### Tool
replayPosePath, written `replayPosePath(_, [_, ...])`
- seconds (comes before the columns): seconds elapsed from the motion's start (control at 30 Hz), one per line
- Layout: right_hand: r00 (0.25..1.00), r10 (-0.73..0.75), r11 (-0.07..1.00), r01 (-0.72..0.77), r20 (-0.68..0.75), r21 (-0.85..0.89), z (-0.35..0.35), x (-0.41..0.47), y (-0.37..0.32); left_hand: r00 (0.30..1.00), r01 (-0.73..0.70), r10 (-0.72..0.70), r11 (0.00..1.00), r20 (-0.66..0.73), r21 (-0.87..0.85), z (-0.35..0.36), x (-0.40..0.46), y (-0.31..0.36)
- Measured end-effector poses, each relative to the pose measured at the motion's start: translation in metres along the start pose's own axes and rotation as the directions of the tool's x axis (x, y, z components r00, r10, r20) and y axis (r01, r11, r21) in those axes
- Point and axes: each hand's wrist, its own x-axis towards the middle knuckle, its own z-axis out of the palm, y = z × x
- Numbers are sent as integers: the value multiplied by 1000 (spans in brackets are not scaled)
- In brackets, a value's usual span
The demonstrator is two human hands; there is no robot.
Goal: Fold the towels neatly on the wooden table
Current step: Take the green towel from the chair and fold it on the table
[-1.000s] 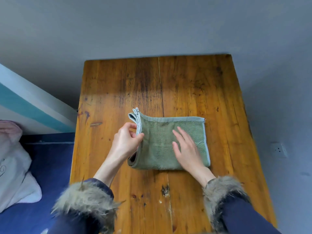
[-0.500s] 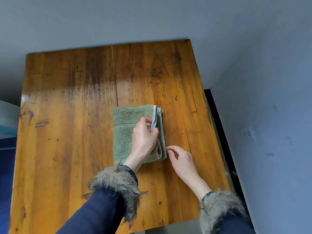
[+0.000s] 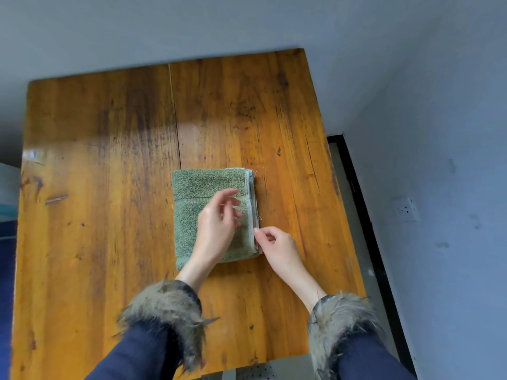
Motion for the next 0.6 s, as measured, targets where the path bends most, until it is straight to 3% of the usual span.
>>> replayPosePath(0.1, [1000, 9, 1000, -10, -15, -25, 6, 7, -4, 965, -196, 230, 951, -123, 239, -31, -2, -25])
replayPosePath(0.17, [999, 30, 997, -31, -19, -64, 9, 10, -10, 951, -211, 284, 883, -119, 420, -45, -1, -46])
replayPosePath(0.37, [987, 146, 988, -149, -70, -38, 13, 18, -27, 952, -296, 261, 650, 161, 700, -41, -10, -79])
replayPosePath(0.47, [985, 159, 987, -160, -70, -4, 16, 24, -30, 957, -282, 224, 577, 184, 766, -36, -10, -84])
replayPosePath(0.6, [993, 109, 993, -106, -49, 53, 14, 23, -32, 953, -290, 237, 552, 186, 781, -36, -8, -81])
